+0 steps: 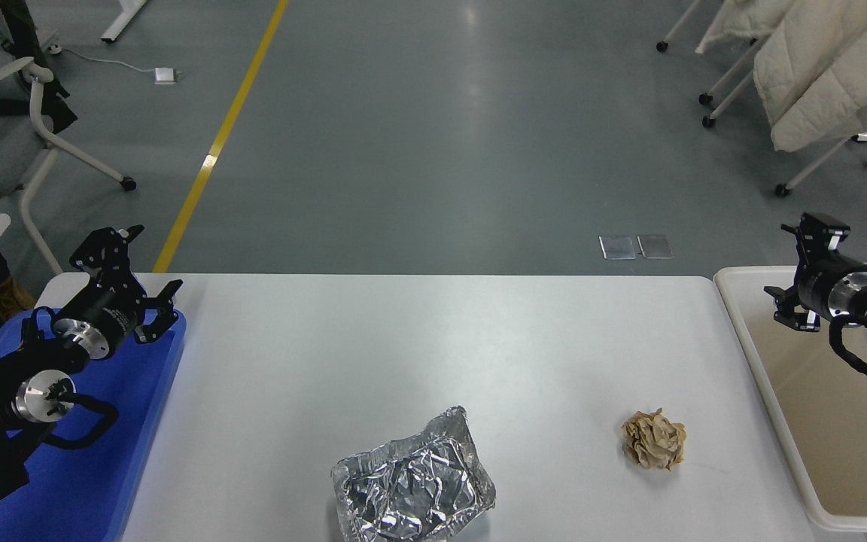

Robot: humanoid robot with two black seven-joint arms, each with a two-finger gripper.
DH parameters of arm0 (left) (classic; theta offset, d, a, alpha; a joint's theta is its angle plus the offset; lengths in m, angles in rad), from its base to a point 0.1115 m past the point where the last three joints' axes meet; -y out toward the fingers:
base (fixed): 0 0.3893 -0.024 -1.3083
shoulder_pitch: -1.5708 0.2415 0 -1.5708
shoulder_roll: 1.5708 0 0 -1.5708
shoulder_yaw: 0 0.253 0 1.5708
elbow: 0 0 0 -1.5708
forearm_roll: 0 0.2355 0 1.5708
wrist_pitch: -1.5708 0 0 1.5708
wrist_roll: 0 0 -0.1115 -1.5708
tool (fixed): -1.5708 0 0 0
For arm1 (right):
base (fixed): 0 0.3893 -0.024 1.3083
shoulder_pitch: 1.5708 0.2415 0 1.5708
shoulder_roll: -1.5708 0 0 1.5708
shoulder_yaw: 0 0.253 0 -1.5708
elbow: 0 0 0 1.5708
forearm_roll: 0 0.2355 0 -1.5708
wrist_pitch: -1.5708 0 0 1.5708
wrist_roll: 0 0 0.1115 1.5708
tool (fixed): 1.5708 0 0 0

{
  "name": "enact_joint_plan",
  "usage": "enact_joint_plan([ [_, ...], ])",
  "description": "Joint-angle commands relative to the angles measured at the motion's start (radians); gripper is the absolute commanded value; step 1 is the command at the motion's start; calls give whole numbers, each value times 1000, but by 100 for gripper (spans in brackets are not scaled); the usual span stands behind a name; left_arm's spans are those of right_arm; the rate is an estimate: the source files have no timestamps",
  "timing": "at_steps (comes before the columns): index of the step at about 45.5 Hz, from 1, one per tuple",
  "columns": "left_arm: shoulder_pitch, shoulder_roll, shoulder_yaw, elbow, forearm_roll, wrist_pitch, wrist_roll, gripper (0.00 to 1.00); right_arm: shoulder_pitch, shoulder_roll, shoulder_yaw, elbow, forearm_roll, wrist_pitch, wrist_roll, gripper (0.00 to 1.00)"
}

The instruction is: Clean the table surface

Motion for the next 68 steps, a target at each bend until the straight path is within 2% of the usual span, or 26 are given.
enact_joint_plan([
  [1,-1,0,0,0,0,0,0,100,-117,33,251,172,-28,6,26,100],
  [6,0,0,0,0,0,0,0,100,-163,143,400,172,-30,6,26,100],
  [12,0,0,0,0,0,0,0,100,-182,226,477,169,-31,6,36,100],
  [21,-1,0,0,0,0,0,0,100,-195,312,553,161,-31,6,134,100],
  [27,0,0,0,0,0,0,0,100,-225,380,629,158,-39,7,156,100],
  [37,0,0,0,0,0,0,0,100,-248,485,675,114,-178,9,197,100],
  [53,0,0,0,0,0,0,0,100,-268,505,647,46,-320,50,312,100],
  [62,0,0,0,0,0,0,0,100,-300,504,584,32,-546,70,400,100],
  [68,0,0,0,0,0,0,0,100,-307,505,570,28,-580,70,428,100],
])
